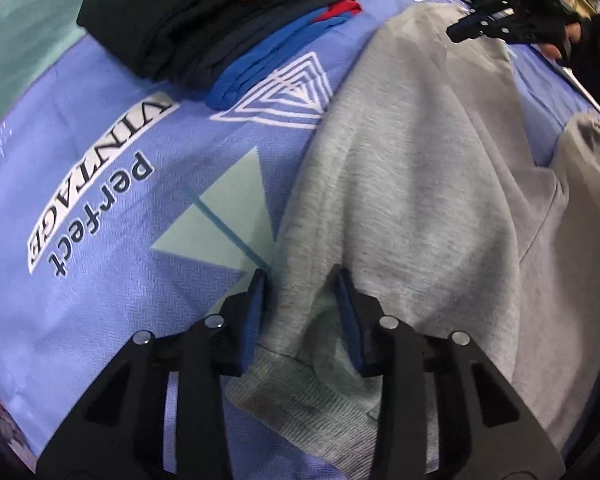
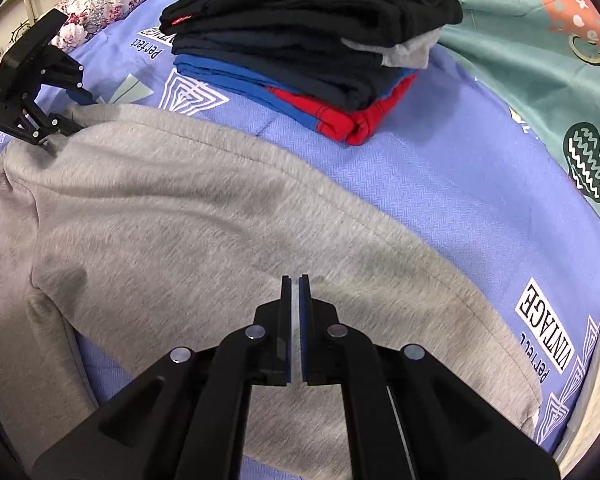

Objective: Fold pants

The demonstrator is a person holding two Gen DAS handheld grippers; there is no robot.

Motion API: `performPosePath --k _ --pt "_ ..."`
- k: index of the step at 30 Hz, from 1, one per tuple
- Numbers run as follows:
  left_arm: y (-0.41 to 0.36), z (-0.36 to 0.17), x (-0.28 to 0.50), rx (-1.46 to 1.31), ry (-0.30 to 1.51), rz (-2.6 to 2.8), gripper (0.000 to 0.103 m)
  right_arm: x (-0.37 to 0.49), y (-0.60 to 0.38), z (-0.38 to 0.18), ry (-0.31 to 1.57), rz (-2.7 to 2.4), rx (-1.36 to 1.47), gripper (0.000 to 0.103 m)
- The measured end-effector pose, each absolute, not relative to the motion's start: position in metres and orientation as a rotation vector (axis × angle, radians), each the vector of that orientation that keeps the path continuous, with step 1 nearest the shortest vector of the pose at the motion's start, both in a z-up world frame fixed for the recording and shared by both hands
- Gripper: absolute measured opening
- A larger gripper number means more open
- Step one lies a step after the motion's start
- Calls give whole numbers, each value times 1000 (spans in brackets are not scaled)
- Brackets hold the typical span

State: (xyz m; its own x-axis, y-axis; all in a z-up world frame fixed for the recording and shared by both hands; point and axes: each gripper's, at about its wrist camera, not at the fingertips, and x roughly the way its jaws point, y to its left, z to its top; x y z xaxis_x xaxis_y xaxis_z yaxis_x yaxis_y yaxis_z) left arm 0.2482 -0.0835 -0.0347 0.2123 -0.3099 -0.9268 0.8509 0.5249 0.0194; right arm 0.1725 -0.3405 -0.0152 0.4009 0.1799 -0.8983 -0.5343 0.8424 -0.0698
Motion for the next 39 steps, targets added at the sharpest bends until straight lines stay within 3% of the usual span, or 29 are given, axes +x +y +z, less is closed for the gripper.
performPosePath --k 3,5,7,9,10,11,14,16,17,18,19,20,30,39 --pt "-91 -34 245 666 1040 -833 49 176 -335 -9 1042 473 -389 11" --pt "-97 -34 250 657 1042 -796 65 182 -330 -2 1016 469 -419 33" --pt "-94 -35 259 603 1046 -752 70 194 -325 3 1009 467 -445 38" --pt "-99 -32 250 602 1007 -723 53 208 -320 2 1028 477 -470 42" --pt "-102 -30 242 628 982 -712 20 216 -317 -1 1041 484 -491 44" --pt "-108 -29 233 671 958 -685 13 223 -311 -6 1063 496 -528 47" --pt "-118 -32 220 726 943 -640 9 238 -297 -26 1124 505 -638 59" --pt "-113 -27 222 702 967 -630 8 245 -294 -34 1163 517 -654 57" --pt "-116 -24 221 703 957 -611 8 247 -294 -34 1183 535 -633 36" --pt "-118 -25 221 700 951 -592 8 248 -295 -33 1223 580 -588 23" --pt "-117 -21 224 696 935 -550 8 247 -296 -30 1223 571 -593 13" --pt "-111 -18 231 694 925 -526 8 244 -299 -27 1224 575 -591 10" --pt "-105 39 215 752 734 -423 8 164 -308 58 981 490 -457 6" --pt "-67 87 94 717 630 -502 8 49 -297 104 866 412 -351 6"
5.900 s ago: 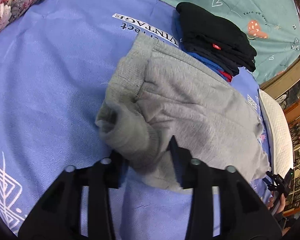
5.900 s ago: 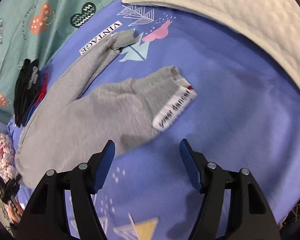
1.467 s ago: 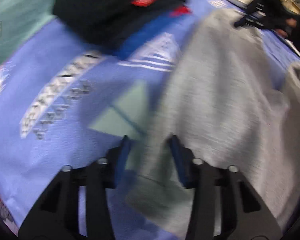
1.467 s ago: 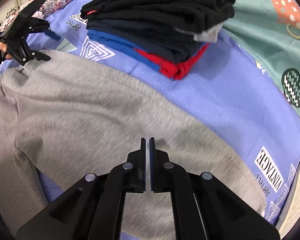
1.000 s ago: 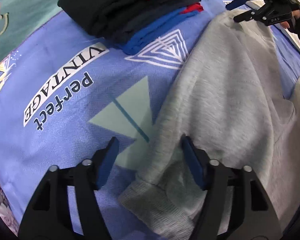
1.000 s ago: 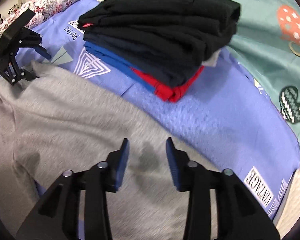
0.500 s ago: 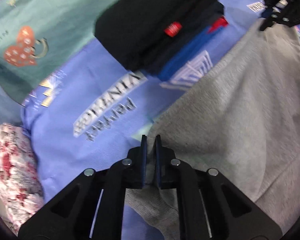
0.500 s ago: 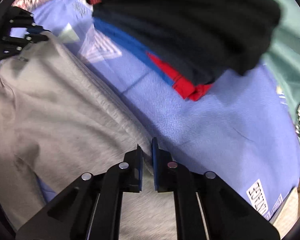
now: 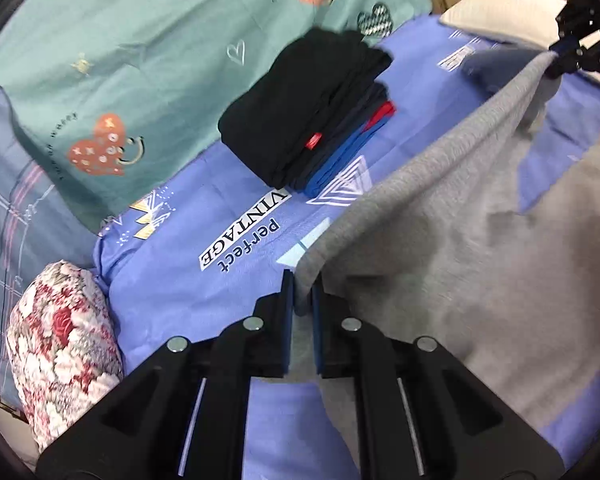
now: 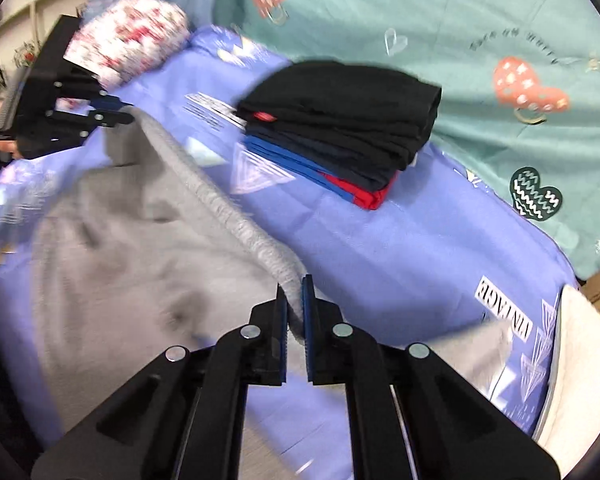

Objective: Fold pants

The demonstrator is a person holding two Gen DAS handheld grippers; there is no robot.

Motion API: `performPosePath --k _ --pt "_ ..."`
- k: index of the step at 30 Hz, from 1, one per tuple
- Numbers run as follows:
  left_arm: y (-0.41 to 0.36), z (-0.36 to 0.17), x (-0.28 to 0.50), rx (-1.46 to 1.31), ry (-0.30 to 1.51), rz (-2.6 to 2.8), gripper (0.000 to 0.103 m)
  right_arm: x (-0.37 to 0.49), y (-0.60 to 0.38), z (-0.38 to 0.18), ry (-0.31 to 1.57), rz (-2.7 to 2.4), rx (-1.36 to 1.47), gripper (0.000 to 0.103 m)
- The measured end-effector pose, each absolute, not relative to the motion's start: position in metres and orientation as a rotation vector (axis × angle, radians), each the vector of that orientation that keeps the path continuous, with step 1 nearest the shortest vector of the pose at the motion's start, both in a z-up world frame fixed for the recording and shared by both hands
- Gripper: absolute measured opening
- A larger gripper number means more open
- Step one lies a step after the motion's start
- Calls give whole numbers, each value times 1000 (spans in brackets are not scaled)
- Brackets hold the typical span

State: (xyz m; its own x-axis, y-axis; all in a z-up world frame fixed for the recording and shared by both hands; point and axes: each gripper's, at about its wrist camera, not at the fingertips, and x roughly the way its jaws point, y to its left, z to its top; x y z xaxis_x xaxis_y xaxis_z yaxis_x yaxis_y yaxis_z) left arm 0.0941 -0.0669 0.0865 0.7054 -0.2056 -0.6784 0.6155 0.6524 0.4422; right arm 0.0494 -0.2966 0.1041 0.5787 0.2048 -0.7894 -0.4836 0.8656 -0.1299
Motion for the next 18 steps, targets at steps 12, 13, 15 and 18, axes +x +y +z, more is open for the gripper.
performPosePath --k 12,13,15,18 --pt "-28 -16 -50 629 838 -573 28 -144 -263 13 915 487 -142 7" --pt "-22 -18 -48 601 863 -584 42 -146 -264 3 915 480 -106 7" --pt "-8 -12 -50 502 896 -614 56 -151 -265 -8 898 462 -67 7" --pt "27 12 -46 274 923 -638 71 -159 -260 -11 859 450 -50 7"
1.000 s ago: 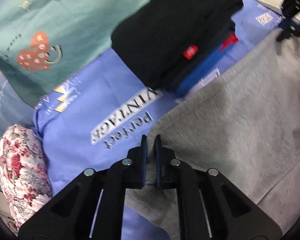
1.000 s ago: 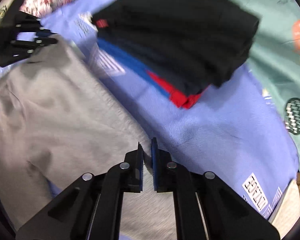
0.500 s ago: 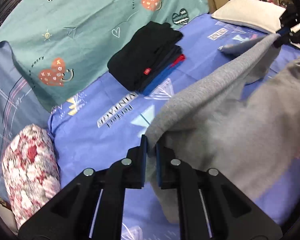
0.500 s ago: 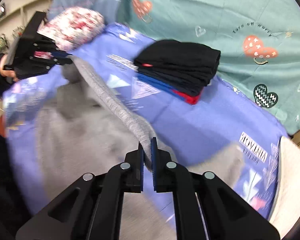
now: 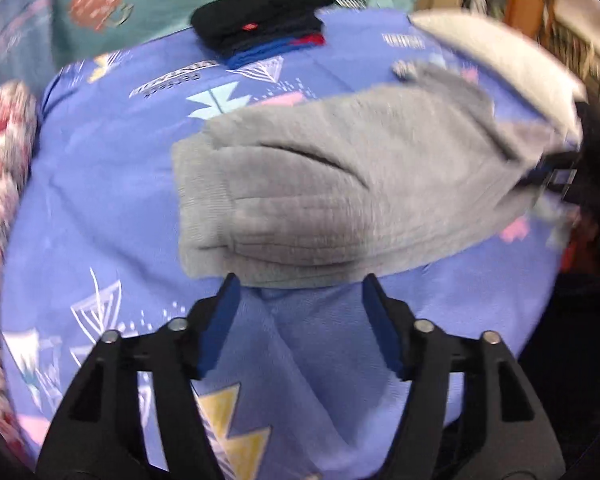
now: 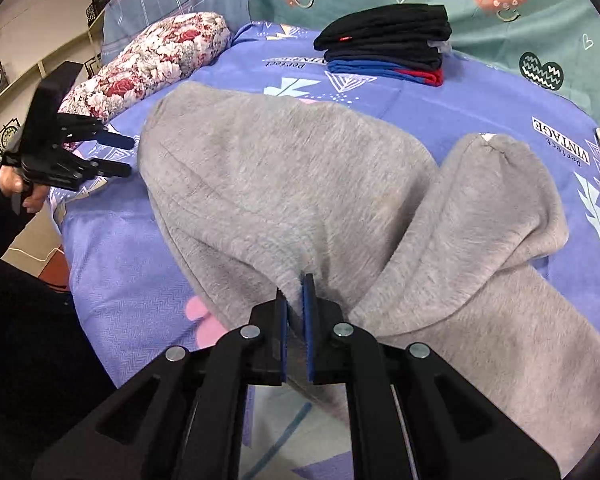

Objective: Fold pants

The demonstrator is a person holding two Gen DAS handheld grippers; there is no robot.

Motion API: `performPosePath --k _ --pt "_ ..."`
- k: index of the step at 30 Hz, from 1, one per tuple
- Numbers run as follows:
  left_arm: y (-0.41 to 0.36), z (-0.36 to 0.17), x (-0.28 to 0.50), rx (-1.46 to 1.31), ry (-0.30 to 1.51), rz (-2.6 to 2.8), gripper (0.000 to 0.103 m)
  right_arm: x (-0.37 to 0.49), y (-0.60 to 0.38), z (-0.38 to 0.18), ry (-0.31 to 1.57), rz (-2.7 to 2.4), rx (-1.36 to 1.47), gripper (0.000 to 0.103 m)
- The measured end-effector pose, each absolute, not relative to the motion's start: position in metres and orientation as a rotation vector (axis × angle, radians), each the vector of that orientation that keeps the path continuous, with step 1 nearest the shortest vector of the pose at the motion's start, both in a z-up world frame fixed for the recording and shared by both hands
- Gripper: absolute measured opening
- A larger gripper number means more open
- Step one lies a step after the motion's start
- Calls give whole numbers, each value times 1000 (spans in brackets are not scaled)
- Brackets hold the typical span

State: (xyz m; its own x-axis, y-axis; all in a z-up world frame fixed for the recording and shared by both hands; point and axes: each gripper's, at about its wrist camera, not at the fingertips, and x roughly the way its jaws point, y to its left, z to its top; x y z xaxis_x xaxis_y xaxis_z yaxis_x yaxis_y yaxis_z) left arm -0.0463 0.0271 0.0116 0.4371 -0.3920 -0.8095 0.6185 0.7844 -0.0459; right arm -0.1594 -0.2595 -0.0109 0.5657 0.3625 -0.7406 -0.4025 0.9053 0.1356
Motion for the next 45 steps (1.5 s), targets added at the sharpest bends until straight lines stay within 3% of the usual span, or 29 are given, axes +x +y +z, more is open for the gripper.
performPosePath --k 10,17,18,20,22,29,36,38,39,41,42,43,44,45 --pt "58 0 -2 -286 1065 -618 74 -169 -265 -18 822 472 -16 8" --pt "50 -38 38 -434 1183 -539 73 -173 -264 -22 809 475 -13 8" --pt "49 -35 38 -435 1160 -543 71 -173 -265 -22 806 476 -8 8" --pt "49 -22 36 -414 1084 -533 39 -172 -266 -23 805 480 2 8" --pt "53 -13 35 -433 1045 -536 29 -171 -267 -20 804 481 7 8" --pt "60 2 12 -351 1006 -509 26 -175 -264 -3 778 498 1 8" --pt "65 -37 18 -338 1101 -464 32 -177 -245 -19 872 499 -129 10" --pt "70 -27 13 -334 1102 -464 58 -177 -247 -11 875 490 -106 21" --pt "75 -22 9 -325 1088 -454 59 -177 -252 -2 875 490 -78 27" --pt "81 -3 -4 -272 1038 -426 59 -182 -265 23 797 446 -43 62" --pt "81 9 -10 -228 998 -405 60 -183 -275 38 747 404 -20 71" --pt "77 25 -19 -174 943 -399 62 -181 -285 50 710 363 6 90" --pt "69 36 -25 -142 906 -412 67 -175 -300 64 672 299 48 97" --pt "59 45 -28 -117 876 -437 70 -165 -312 72 657 238 79 97"
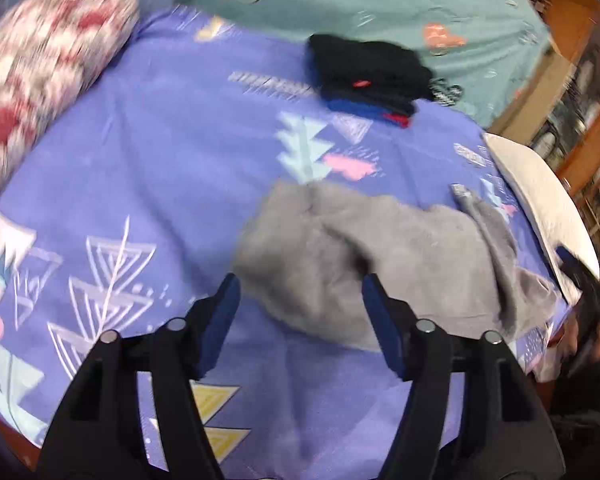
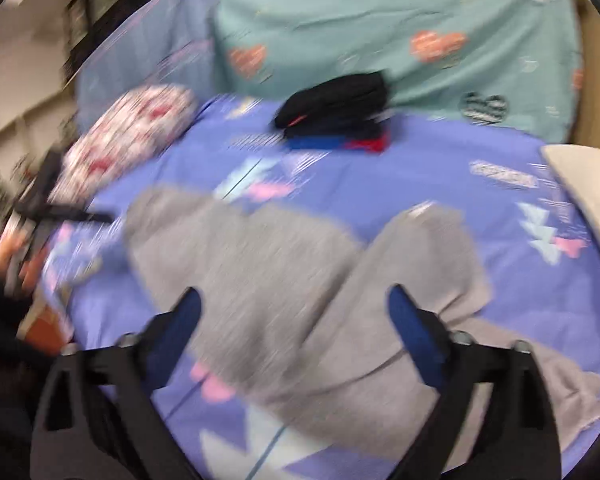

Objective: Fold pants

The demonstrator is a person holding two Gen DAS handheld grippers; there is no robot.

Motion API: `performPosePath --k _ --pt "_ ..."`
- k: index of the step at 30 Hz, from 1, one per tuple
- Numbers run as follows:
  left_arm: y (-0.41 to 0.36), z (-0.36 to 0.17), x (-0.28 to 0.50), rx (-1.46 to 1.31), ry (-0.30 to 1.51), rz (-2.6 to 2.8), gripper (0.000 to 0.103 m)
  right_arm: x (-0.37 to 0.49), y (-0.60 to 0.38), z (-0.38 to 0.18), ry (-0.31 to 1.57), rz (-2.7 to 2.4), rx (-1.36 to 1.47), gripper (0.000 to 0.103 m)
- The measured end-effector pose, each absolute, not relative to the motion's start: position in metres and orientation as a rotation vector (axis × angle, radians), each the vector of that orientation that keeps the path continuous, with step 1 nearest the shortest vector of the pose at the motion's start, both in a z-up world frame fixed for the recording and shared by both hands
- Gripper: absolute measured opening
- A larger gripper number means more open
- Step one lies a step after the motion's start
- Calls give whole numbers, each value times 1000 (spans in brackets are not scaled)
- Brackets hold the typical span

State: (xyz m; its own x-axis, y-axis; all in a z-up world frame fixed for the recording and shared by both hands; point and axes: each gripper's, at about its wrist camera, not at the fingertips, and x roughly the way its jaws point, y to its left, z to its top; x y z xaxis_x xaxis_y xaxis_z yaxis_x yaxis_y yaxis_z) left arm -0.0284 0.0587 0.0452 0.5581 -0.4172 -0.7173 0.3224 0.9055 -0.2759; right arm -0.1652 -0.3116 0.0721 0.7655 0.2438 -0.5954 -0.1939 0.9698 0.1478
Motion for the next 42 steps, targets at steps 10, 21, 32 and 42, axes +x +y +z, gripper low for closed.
performPosePath --k 10,21,32,42 --pt "-48 -22 -11 11 961 -575 83 3 -306 -21 1045 -260 -110 49" --pt "-36 -41 -5 -52 954 -656 84 -197 -430 32 635 -276 396 6" --pt "-40 -41 -9 -38 947 -671 90 -286 -475 -30 591 -321 703 50" --pt "-44 -42 -11 -11 941 -653 90 -284 -512 -5 563 -333 714 8"
